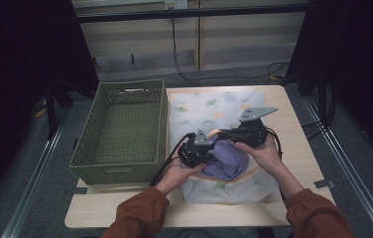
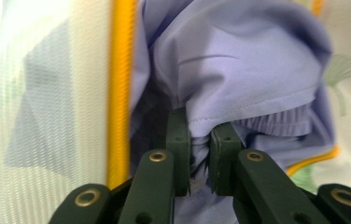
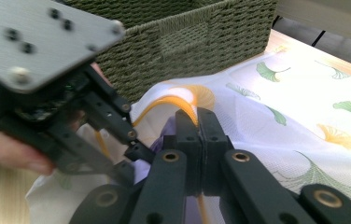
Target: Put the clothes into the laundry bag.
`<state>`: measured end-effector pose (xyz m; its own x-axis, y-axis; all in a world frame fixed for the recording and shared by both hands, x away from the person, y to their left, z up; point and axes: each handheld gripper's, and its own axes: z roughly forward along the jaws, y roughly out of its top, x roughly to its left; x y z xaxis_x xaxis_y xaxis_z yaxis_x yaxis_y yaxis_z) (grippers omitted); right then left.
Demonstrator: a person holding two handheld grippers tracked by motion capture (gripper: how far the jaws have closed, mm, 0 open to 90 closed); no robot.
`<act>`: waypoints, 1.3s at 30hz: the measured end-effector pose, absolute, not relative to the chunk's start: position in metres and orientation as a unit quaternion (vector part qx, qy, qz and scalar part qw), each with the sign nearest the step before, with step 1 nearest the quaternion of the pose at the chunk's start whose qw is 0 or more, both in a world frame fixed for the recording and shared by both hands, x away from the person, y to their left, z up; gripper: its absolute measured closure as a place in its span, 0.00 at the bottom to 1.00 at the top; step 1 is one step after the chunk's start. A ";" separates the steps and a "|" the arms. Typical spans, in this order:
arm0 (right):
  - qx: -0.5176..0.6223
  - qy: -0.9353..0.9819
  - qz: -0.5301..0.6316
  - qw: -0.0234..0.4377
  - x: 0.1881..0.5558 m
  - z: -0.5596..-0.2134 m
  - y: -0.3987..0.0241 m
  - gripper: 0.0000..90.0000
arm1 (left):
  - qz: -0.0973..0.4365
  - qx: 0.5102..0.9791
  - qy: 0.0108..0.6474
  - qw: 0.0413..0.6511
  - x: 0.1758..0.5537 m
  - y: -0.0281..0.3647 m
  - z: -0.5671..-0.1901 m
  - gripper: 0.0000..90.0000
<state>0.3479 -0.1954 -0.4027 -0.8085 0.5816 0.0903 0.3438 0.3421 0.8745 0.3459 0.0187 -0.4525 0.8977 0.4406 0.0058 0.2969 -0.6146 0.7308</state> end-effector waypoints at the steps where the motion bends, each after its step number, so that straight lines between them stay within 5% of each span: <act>1: 0.286 0.811 0.495 0.120 0.347 -0.403 -0.196 1.00 | 0.096 0.895 0.203 0.385 0.346 0.018 -0.453 0.90; 20: 0.283 0.830 0.469 0.104 0.342 -0.420 -0.191 1.00 | 0.103 0.906 0.216 0.348 0.352 0.014 -0.480 0.86; 39: 0.289 0.825 0.475 0.104 0.345 -0.420 -0.197 1.00 | 0.078 0.885 0.197 0.415 0.335 0.033 -0.451 0.40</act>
